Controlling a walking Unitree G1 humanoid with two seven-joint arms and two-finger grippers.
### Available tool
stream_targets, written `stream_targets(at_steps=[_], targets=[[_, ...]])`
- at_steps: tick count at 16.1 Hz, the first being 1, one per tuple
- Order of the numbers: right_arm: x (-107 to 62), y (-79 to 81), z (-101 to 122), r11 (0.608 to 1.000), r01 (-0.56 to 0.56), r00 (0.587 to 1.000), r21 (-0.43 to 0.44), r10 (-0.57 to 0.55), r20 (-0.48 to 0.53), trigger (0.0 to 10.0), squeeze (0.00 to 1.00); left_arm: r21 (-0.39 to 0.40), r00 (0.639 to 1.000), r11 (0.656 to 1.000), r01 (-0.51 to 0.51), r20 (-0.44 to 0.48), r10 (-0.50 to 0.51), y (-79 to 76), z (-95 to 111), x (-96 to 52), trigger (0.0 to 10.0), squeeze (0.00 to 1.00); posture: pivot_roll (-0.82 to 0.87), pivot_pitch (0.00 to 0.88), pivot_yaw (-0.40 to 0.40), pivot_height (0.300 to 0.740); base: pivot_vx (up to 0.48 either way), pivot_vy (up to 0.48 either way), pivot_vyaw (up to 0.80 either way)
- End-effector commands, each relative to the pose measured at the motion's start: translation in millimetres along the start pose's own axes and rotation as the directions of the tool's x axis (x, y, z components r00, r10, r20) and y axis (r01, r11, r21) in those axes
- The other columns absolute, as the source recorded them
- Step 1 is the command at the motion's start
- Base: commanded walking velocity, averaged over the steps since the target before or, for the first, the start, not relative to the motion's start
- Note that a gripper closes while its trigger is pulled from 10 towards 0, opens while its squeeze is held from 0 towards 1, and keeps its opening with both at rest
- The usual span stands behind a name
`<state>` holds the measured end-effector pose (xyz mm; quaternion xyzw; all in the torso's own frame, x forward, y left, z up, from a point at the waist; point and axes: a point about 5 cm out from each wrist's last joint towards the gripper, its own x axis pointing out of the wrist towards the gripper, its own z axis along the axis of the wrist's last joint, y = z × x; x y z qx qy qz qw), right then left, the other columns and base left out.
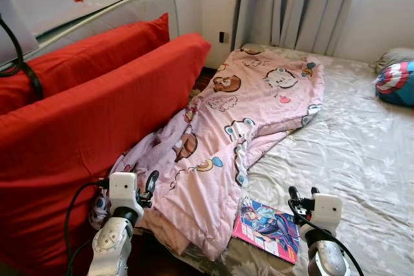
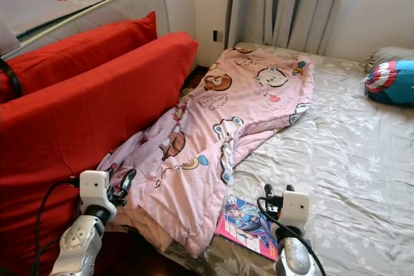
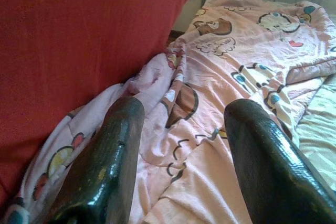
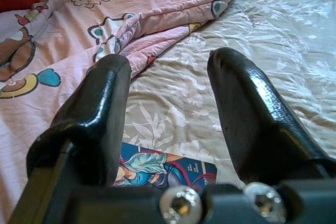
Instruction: Clean up the room
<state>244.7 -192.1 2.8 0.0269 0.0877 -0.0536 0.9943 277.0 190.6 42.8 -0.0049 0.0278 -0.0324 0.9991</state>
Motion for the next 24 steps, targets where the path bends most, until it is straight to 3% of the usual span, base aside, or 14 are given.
stream_targets(at_steps=[1, 6, 10, 13, 24], targets=[[-2.4, 3.7, -0.6, 1.000, -0.017, 1.000, -0.009, 0.017, 0.001, 10.0, 0.00, 0.002, 1.000, 1.000, 0.007, 0.000, -0.007, -2.7, 3.2, 1.4, 10.0, 0.00, 0.00, 0.000, -0.007, 0.700, 0.000, 0.000, 0.00], [-0.6, 12.6, 2.1, 0.999, -0.041, 0.999, 0.002, 0.041, 0.004, 10.0, 0.00, 0.016, 1.000, 1.000, 0.001, -0.021, 0.000, 1.3, 5.2, -0.6, 10.0, 0.00, 0.01, 0.000, -0.012, 0.700, 0.000, 0.000, 0.00], [0.0, 16.3, -4.4, 0.999, -0.050, 0.997, -0.017, 0.049, -0.058, 10.0, 0.00, 0.007, 1.000, 1.000, -0.004, -0.025, 0.004, -0.7, 3.4, -1.1, 10.0, 0.00, 0.01, 0.000, -0.016, 0.700, 0.000, 0.000, 0.00], [0.0, 15.6, -0.8, 0.998, -0.057, 0.998, -0.014, 0.057, -0.029, 10.0, 0.00, 0.006, 0.999, 1.000, 0.001, -0.035, 0.000, -2.8, 3.1, -1.8, 10.0, 0.00, 0.01, 0.000, -0.015, 0.670, 0.000, 0.000, 0.00], [0.9, 19.1, -0.4, 0.998, -0.065, 0.997, -0.011, 0.064, -0.033, 10.0, 0.00, 0.011, 0.999, 1.000, 0.004, -0.050, -0.003, -2.9, 2.2, -3.5, 10.0, 0.00, 0.01, 0.000, -0.012, 0.670, 0.000, 0.000, 0.00]])
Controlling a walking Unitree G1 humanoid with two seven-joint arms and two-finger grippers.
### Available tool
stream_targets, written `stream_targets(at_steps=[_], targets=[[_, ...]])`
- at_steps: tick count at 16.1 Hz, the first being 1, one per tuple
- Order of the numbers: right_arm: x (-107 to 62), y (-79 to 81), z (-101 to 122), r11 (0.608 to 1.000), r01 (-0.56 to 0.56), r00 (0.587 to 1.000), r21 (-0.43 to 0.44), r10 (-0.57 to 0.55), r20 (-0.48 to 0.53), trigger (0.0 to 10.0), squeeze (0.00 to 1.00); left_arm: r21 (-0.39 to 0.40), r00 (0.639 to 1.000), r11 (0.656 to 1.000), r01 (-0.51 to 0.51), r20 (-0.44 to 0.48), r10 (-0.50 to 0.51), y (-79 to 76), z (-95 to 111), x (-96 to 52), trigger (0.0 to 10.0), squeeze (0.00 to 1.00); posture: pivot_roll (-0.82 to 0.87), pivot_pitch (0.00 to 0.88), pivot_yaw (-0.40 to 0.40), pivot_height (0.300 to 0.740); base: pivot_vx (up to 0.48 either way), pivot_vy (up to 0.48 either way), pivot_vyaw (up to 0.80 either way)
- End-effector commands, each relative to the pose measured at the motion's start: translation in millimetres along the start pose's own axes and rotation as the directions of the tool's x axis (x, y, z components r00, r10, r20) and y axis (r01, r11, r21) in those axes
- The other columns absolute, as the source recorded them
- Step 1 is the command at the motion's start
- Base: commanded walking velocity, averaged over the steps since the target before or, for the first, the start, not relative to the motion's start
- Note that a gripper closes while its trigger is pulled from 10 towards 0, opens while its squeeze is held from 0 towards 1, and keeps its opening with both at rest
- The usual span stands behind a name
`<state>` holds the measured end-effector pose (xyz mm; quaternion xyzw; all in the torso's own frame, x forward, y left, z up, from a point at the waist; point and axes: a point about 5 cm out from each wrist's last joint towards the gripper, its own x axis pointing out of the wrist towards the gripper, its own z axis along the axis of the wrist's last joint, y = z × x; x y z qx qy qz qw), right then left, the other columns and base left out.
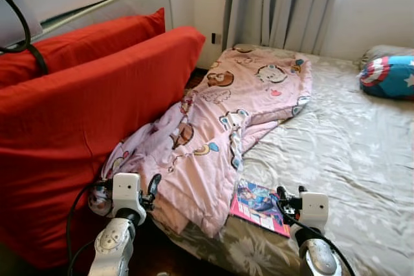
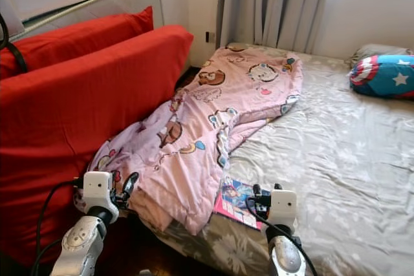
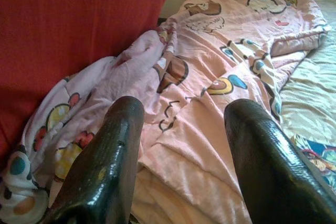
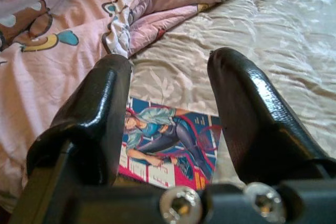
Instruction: Clean up the room
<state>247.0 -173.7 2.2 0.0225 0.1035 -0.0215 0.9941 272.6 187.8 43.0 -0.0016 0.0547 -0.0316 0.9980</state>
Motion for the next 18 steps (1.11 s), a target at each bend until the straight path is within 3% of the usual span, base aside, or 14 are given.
stream_targets(at_steps=[1, 14, 18], targets=[[0.7, 2.1, 0.8, 1.000, -0.007, 1.000, 0.007, 0.007, -0.001, 10.0, 0.00, 0.005, 1.000, 1.000, 0.006, 0.001, -0.006, -0.2, 1.9, 0.4, 10.0, 0.00, 0.01, 0.000, -0.012, 0.670, 0.000, 0.000, 0.00], [1.7, 8.0, -3.4, 1.000, -0.029, 0.999, 0.005, 0.029, -0.034, 10.0, 0.00, -0.004, 1.000, 1.000, 0.021, -0.009, -0.021, -3.8, -1.4, -2.4, 10.0, 0.00, 0.01, 0.000, -0.003, 0.670, 0.000, 0.000, 0.00], [0.5, 8.3, -2.7, 1.000, -0.027, 0.999, 0.011, 0.028, -0.017, 10.0, 0.00, -0.002, 1.000, 1.000, 0.022, -0.009, -0.022, -3.4, -1.3, -2.3, 10.0, 0.00, 0.01, 0.000, -0.002, 0.650, 0.000, 0.000, 0.00]])
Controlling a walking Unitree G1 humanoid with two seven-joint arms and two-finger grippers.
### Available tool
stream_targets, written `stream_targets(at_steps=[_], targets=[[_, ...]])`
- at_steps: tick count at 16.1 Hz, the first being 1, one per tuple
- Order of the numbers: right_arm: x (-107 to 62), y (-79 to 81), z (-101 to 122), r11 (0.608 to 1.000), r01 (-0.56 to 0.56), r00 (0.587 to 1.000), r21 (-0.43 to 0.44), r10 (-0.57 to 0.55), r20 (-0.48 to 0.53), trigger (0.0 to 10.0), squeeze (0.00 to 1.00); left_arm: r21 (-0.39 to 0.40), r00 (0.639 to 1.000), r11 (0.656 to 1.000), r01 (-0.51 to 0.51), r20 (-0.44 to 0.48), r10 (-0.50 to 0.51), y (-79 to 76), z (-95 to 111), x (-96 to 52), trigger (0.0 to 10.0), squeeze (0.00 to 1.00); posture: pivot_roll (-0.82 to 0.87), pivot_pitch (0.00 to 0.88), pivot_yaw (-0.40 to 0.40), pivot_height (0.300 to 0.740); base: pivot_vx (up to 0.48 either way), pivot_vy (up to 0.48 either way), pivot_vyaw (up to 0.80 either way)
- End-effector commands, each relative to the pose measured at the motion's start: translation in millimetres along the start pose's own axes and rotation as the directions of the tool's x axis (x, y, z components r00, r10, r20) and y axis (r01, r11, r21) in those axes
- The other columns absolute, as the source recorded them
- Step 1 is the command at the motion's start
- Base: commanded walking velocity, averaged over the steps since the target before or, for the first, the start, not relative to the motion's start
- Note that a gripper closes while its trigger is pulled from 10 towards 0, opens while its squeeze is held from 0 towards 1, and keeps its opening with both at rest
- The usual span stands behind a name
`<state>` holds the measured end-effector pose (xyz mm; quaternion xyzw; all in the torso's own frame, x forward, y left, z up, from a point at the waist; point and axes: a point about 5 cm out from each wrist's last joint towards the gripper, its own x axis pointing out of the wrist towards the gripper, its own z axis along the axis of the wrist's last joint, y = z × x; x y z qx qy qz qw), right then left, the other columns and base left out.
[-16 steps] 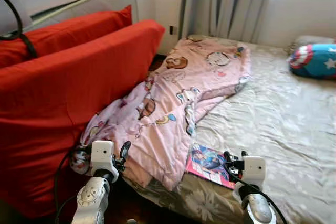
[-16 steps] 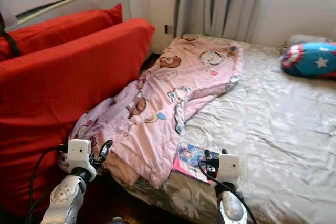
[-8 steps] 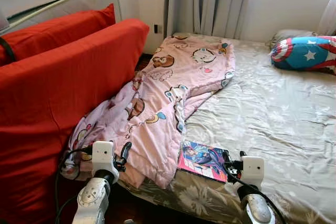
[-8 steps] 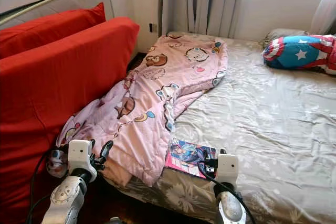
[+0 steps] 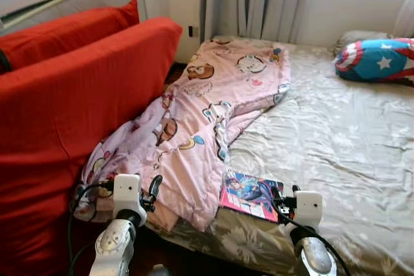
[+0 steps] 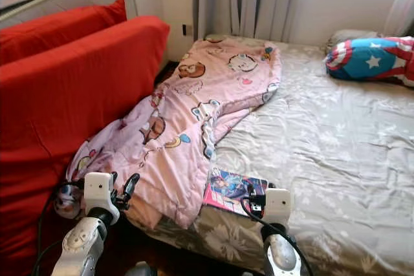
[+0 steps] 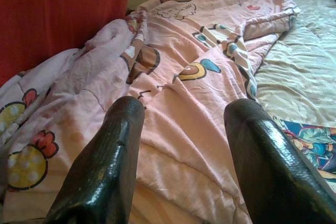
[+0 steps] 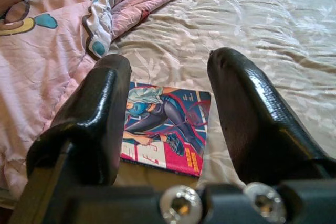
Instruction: Clean up the room
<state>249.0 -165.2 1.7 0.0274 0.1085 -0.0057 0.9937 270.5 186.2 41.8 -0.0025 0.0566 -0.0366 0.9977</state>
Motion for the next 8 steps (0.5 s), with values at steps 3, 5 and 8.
stream_targets(at_steps=[3, 5, 8], targets=[[-1.7, 0.6, -3.0, 1.000, 0.000, 1.000, 0.005, 0.000, -0.010, 10.0, 0.00, -0.001, 1.000, 1.000, 0.013, -0.009, -0.013, -1.4, -0.6, -1.3, 10.0, 0.00, 0.01, 0.000, -0.001, 0.650, 0.000, 0.000, 0.00], [-1.9, 1.2, -4.2, 1.000, -0.003, 1.000, 0.005, 0.003, -0.015, 10.0, 0.00, -0.002, 1.000, 1.000, 0.017, -0.012, -0.017, -2.7, -1.0, -1.7, 10.0, 0.00, 0.01, 0.000, 0.000, 0.650, 0.000, 0.000, 0.00], [-2.1, 2.0, -5.6, 1.000, -0.007, 1.000, 0.007, 0.007, -0.022, 10.0, 0.00, -0.004, 1.000, 1.000, 0.023, -0.017, -0.023, -4.2, -1.7, -2.1, 10.0, 0.00, 0.01, 0.000, 0.001, 0.650, 0.000, 0.000, 0.00]])
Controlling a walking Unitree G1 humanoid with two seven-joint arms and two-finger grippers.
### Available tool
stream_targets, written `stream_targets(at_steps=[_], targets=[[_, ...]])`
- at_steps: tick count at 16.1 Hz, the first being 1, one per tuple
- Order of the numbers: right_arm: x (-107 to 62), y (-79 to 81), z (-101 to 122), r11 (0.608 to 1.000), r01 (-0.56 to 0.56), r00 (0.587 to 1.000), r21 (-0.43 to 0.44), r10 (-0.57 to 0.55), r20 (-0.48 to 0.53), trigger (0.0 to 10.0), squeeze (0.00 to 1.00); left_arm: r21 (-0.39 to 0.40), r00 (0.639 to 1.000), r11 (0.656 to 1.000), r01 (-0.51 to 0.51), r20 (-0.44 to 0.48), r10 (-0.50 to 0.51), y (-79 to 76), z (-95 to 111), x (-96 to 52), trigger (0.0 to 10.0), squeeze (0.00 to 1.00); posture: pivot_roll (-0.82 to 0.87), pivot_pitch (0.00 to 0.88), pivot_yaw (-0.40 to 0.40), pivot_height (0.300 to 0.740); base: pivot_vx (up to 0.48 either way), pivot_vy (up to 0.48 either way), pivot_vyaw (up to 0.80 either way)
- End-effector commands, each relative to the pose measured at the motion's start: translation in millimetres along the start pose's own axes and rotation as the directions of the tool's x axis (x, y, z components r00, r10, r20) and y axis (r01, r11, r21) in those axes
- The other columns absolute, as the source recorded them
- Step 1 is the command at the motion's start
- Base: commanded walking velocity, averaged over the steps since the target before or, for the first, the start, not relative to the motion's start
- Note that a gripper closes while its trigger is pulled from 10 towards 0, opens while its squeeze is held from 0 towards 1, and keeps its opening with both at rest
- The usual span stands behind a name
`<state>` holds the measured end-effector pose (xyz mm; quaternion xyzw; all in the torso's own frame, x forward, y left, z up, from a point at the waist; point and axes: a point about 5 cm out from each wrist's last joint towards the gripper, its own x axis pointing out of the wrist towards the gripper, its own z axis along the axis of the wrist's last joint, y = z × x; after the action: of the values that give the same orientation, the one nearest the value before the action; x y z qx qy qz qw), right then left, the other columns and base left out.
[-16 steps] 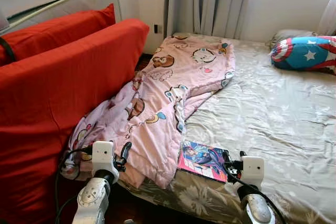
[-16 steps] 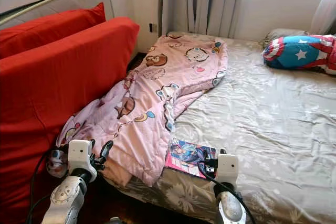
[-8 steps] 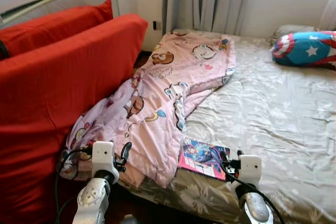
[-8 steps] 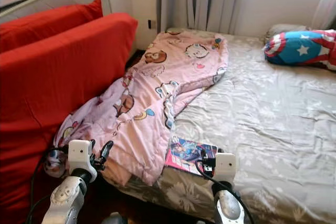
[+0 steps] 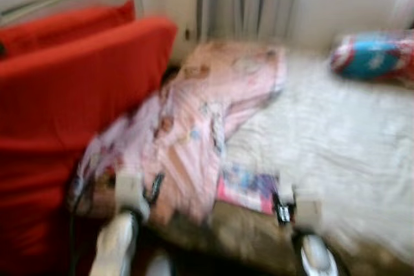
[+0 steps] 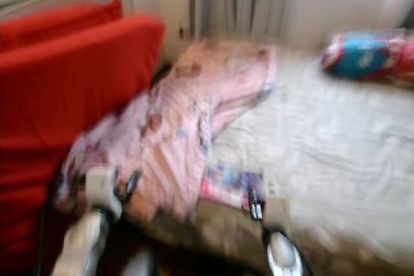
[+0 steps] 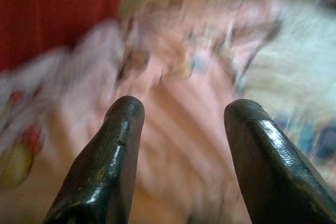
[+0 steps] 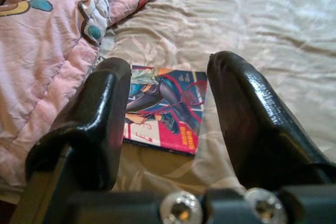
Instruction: Clean up the room
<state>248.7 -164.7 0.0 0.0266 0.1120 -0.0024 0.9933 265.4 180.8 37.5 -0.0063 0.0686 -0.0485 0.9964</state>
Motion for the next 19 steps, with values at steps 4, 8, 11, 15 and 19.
stream_targets(at_steps=[4, 8, 11, 15, 19], targets=[[-0.6, 4.5, -7.1, 1.000, -0.011, 0.999, 0.006, 0.011, -0.049, 10.0, 0.00, -0.001, 1.000, 1.000, -0.001, 0.005, 0.001, 1.3, 4.3, 2.6, 10.0, 0.00, 0.01, 0.000, 0.000, 0.645, 0.000, 0.000, 0.00], [-0.6, 5.7, -3.9, 1.000, -0.012, 1.000, 0.017, 0.012, -0.017, 10.0, 0.00, -0.004, 1.000, 1.000, -0.008, 0.000, 0.008, 3.6, 4.0, 2.3, 10.0, 0.00, 0.02, 0.000, 0.001, 0.630, 0.000, 0.000, 0.00], [-0.3, 5.5, -4.0, 1.000, -0.010, 1.000, 0.019, 0.010, -0.018, 10.0, 0.00, -0.004, 1.000, 1.000, -0.009, -0.002, 0.009, 3.5, 3.5, 1.8, 10.0, 0.00, 0.02, 0.000, 0.001, 0.630, 0.000, 0.000, 0.00], [0.7, 6.3, -3.2, 1.000, -0.014, 1.000, 0.021, 0.015, -0.015, 10.0, 0.00, -0.003, 1.000, 1.000, -0.013, -0.006, 0.013, 4.4, 2.7, 2.3, 10.0, 0.00, 0.02, 0.000, 0.001, 0.630, 0.000, 0.000, 0.00], [-0.3, 12.3, -3.0, 0.999, -0.054, 0.999, 0.004, 0.054, -0.007, 10.0, 0.00, 0.001, 1.000, 1.000, -0.019, -0.016, 0.019, 6.0, 1.2, 2.0, 10.0, 0.00, 0.02, 0.000, 0.000, 0.630, 0.063, 0.000, 0.00]])
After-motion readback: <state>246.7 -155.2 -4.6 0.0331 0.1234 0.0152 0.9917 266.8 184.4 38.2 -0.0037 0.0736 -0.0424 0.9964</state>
